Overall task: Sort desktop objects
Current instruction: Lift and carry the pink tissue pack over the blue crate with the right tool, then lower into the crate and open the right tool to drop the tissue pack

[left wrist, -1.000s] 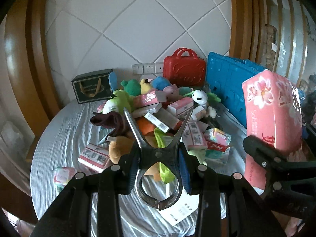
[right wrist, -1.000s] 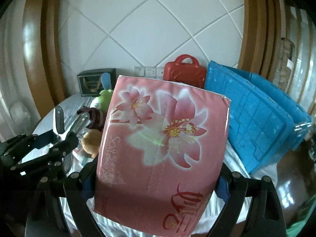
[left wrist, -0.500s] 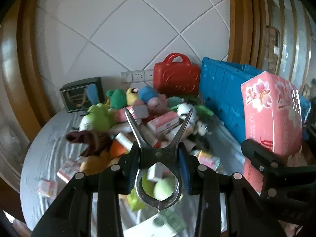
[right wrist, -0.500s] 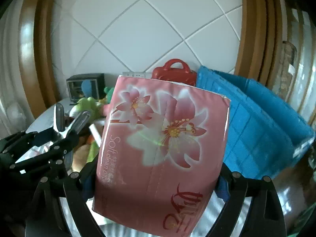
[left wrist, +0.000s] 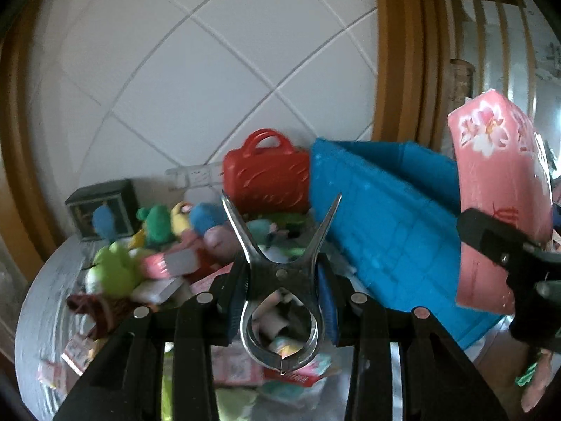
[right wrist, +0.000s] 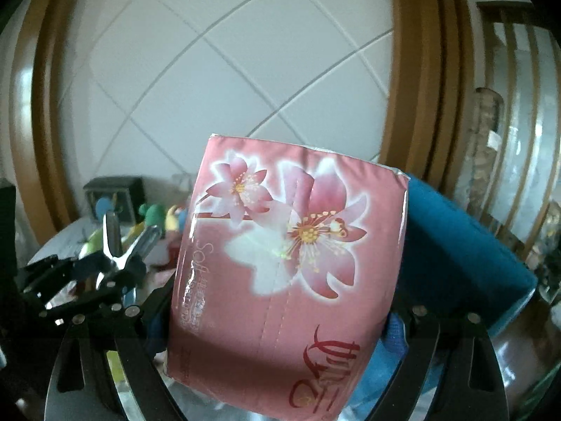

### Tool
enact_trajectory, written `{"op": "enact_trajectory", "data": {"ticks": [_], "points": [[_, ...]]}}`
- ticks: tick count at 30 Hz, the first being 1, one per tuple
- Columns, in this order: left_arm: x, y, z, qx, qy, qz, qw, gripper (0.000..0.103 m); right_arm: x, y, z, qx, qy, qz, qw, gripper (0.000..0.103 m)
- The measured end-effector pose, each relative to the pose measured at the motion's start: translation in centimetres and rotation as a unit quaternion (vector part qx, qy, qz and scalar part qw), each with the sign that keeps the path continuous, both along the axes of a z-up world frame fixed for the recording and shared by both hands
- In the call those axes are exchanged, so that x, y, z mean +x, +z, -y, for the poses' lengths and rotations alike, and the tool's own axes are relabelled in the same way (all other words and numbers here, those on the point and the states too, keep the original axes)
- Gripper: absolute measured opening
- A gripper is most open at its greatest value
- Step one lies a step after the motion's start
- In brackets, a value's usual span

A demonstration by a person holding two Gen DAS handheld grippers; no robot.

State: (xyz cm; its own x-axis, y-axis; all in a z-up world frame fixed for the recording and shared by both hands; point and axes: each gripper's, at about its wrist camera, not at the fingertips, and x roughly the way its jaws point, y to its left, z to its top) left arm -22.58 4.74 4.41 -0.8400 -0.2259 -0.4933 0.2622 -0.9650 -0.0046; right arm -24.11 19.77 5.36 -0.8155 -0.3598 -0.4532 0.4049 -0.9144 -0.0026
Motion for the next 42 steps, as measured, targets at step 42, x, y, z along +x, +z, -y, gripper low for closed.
{"op": "enact_trajectory", "data": {"ticks": [42], "points": [[-28.3,-1.0,-31.6,0.001,-0.023,0.191,0.9812,0.036,-28.3,-8.7,-29.9,0.156,0.054,0.141,0.976,0.093]]}}
